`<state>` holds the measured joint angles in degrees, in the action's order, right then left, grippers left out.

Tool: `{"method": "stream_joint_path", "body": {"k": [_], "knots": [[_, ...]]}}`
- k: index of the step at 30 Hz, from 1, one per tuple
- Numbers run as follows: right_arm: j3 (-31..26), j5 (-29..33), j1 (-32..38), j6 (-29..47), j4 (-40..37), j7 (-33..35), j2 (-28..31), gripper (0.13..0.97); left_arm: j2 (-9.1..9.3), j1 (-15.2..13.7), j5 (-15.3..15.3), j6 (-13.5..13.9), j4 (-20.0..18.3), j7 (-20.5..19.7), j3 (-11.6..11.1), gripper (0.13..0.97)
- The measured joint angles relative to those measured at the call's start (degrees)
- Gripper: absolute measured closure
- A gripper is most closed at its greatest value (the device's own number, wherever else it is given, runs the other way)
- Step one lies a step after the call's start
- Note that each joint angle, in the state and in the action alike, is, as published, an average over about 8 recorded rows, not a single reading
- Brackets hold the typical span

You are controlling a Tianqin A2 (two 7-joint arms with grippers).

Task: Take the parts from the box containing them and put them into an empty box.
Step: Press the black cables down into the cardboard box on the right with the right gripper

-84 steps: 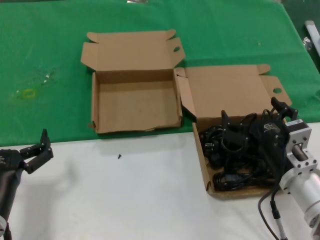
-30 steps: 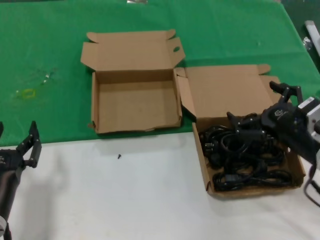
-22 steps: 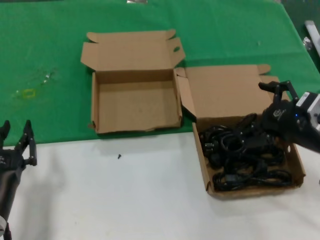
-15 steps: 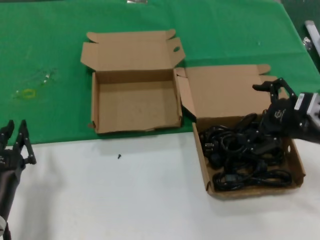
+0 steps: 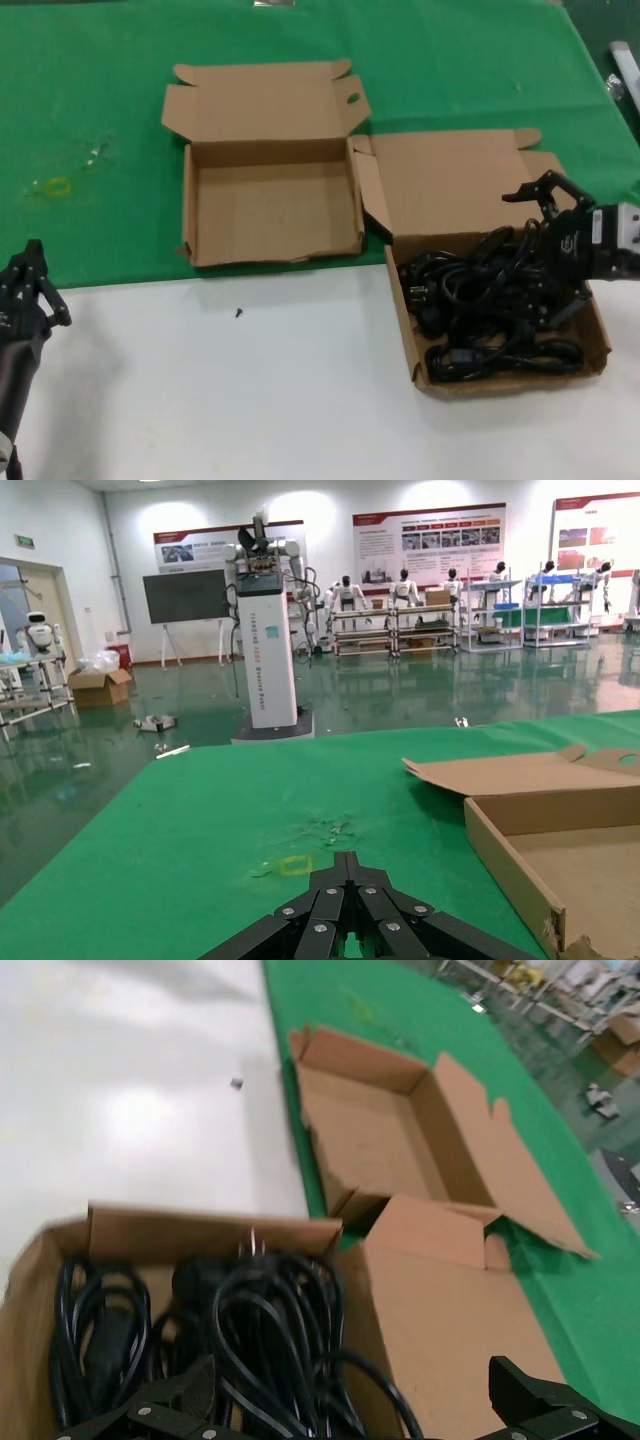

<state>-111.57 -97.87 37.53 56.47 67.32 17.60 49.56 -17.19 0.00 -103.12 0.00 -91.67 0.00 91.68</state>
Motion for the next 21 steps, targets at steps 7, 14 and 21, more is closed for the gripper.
{"method": "stream_joint_path", "body": {"k": [7,14,21], "knots": [[-1.0,3.2,4.2,2.3,-6.8,8.9,-2.3,0.129,0.0,0.0,0.0,0.0,0.0,0.0,0.0,0.951],[-1.0,4.8,6.1,3.3,-10.3,14.3,-3.7,0.149,0.0,0.0,0.0,0.0,0.0,0.0,0.0,0.955],[-0.6,5.4,6.3,3.5,-11.1,15.7,-4.1,0.198,0.0,0.0,0.0,0.0,0.0,0.0,0.0,0.955]]}}
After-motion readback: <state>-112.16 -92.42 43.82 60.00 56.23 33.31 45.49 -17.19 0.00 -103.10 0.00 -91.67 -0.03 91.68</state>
